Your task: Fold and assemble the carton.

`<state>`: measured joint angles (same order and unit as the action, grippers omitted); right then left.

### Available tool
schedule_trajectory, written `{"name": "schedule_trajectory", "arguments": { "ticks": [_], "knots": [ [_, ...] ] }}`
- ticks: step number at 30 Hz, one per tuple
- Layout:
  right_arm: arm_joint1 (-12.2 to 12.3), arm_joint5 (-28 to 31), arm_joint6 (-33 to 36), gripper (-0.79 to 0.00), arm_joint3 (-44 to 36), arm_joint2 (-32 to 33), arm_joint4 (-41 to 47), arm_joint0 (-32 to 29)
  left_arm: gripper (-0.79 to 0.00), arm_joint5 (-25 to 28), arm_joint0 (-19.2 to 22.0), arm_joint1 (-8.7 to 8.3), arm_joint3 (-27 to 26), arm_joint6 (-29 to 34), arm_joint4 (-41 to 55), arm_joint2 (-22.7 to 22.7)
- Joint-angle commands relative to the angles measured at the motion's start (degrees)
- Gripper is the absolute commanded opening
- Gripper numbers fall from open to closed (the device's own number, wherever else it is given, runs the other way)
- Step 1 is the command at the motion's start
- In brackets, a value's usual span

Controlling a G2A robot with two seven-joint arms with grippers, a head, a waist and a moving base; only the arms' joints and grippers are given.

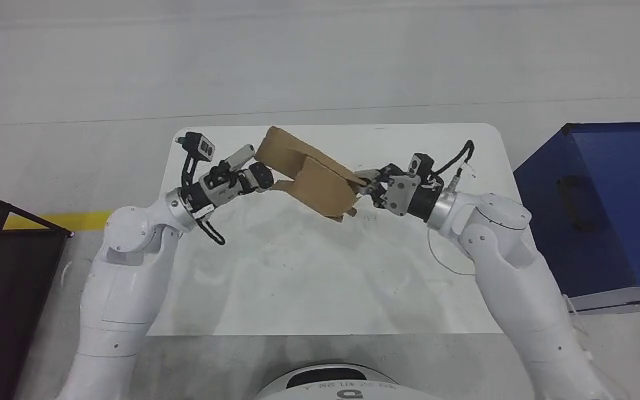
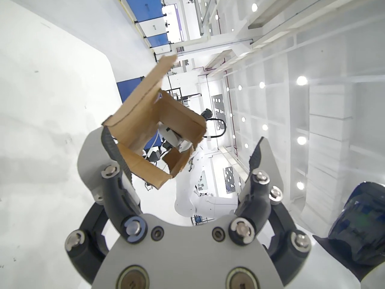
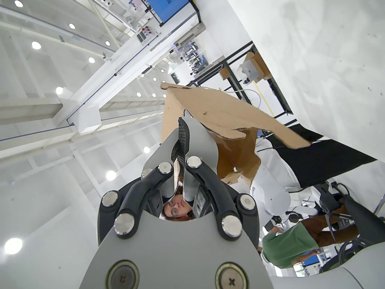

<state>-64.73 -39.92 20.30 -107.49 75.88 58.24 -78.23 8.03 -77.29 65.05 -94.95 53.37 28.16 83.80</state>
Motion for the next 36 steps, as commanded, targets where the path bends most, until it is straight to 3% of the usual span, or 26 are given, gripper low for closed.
{"name": "schedule_trajectory", "arguments": {
  "ticks": [1, 7, 10, 17, 18, 19, 23, 31, 34, 36],
  "knots": [
    [-0.2, -1.3, -0.7, -0.785, 1.2, -0.2, 2.6, 0.7, 0.0, 1.8, -0.3, -0.31, 0.0, 1.0, -2.0, 1.1],
    [-0.3, -2.8, -2.7, -0.785, 2.4, -0.6, 5.0, 1.6, 0.0, 7.9, -1.4, -1.1, -0.7, -0.8, -2.9, 7.9],
    [-0.4, -3.4, -3.4, -0.785, 2.7, -0.9, 5.9, 1.8, 0.0, 9.8, -2.0, -1.48, -2.3, 1.9, -4.5, 9.0],
    [-0.7, -3.5, -4.9, -0.785, 3.7, -2.2, 8.1, 3.1, 0.0, 10.3, -1.4, -1.41, -4.0, 11.6, -3.5, 1.3],
    [-0.8, -3.5, -5.1, -0.785, 3.7, -2.3, 8.3, 3.2, -0.022, 10.0, -1.1, -1.38, -3.5, 12.1, -3.8, 0.2],
    [-0.8, -3.5, -5.3, -0.785, 3.7, -2.4, 8.5, 3.3, -0.099, 9.6, -0.7, -1.37, -3.3, 13.1, -4.2, -0.8],
    [-0.8, -3.5, -5.8, -0.785, 3.3, -2.3, 9.0, 3.3, -0.154, 8.3, 0.4, -1.53, -2.0, 17.1, -4.8, -3.3],
    [-0.6, -4.2, -5.4, -0.785, 1.4, -2.5, 8.8, 3.0, -0.126, 8.3, 2.2, -1.4, -0.5, 15.4, -6.5, -6.8],
    [-0.6, -4.5, -5.1, -0.785, 1.1, -3.0, 8.6, 3.3, -0.151, 9.3, 3.4, -1.21, -0.4, 14.1, -7.2, -8.4],
    [-0.6, -4.7, -4.9, -0.785, 1.2, -3.3, 8.5, 3.6, -0.234, 10.1, 3.9, -1.09, -0.4, 12.7, -8.1, -9.3]
  ]
}}
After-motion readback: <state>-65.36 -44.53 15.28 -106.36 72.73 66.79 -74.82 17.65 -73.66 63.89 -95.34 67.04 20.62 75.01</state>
